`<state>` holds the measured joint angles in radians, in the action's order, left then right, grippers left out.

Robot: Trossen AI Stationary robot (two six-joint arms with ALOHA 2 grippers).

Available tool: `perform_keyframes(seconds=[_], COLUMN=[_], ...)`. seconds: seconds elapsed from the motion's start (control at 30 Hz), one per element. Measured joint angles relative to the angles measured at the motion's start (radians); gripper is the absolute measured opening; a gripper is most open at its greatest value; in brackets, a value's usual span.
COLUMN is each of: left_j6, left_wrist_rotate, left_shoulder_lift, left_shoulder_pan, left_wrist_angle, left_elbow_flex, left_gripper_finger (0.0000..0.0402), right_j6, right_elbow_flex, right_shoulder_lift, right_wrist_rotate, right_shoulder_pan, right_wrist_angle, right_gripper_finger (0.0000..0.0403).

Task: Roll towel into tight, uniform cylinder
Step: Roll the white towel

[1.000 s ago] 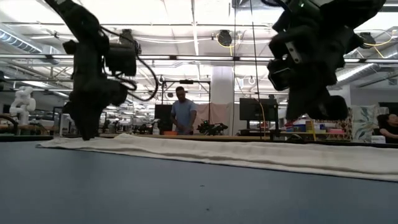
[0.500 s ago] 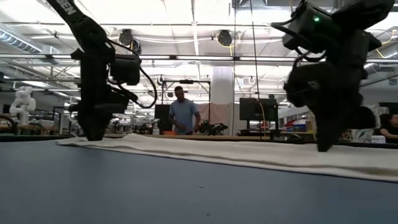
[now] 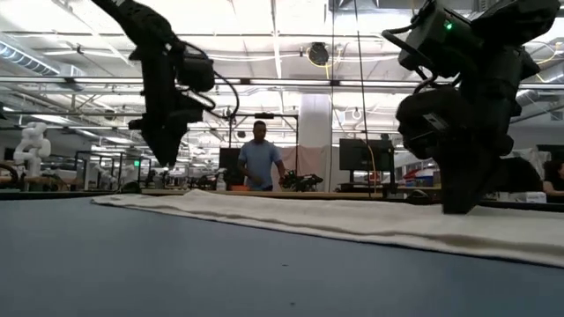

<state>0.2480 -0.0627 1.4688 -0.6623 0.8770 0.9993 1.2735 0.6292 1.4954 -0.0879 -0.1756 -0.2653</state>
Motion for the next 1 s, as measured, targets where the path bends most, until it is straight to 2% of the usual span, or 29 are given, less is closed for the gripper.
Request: perform_keyframes(seconds=[0.13,0.2,0.43,0.67,0.8,1.0], left_j6=[0.035,0.064,0.245,0.496,0.422,0.308], left_wrist_rotate=[0.182,0.24,0.223,0.241,0.21,0.197], left_shoulder_lift=[0.0,0.0,0.0,-0.013,-0.027,-0.026], left_shoulder_pan=[0.032,0.058,0.155,0.21,0.185,0.01], left_wrist_angle=[0.07,0.076,0.083,0.122,0.146,0.214], left_elbow_flex=[0.014,-0.002,-0.077,-0.076,-0.069,-0.055], left_gripper_finger=[0.0141,0.0141,0.0141,0.0141,0.0141,0.0141], right_j6=[-0.021,-0.038,-0.081,-0.029,-0.031,-0.077], right_elbow_flex=[-0.004,-0.004,-0.004,-0.002,-0.001,-0.001], right_shoulder_lift=[-0.072,-0.109,-0.178,-0.208,-0.229,-0.261], right_wrist_rotate=[0.01,0.01,0.008,-0.078,-0.113,-0.207], right_shoulder_pan=[0.014,0.019,0.019,0.019,0.02,0.049], right_wrist_angle=[-0.068,-0.101,-0.153,-0.134,-0.112,-0.113], right_gripper_finger=[0.0,0.0,0.0,0.0,0.0,0.0])
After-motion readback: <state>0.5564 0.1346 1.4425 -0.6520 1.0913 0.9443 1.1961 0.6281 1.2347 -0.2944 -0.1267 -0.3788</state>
